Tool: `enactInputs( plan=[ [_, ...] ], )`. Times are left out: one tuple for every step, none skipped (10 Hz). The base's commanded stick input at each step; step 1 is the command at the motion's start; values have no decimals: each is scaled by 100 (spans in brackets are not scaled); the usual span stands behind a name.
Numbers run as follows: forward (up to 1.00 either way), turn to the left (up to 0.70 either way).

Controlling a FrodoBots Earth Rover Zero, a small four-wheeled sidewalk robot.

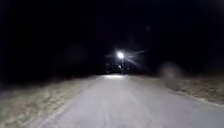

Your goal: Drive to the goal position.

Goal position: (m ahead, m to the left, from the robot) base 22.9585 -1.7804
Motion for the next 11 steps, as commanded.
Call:
enactInputs(
  plan=[
    [100,22],
    [100,22],
    [100,22],
    [100,5],
    [100,14],
    [100,17],
    [100,10],
    [100,3],
    [100,5],
    [100,16],
    [100,4]
  ],
)
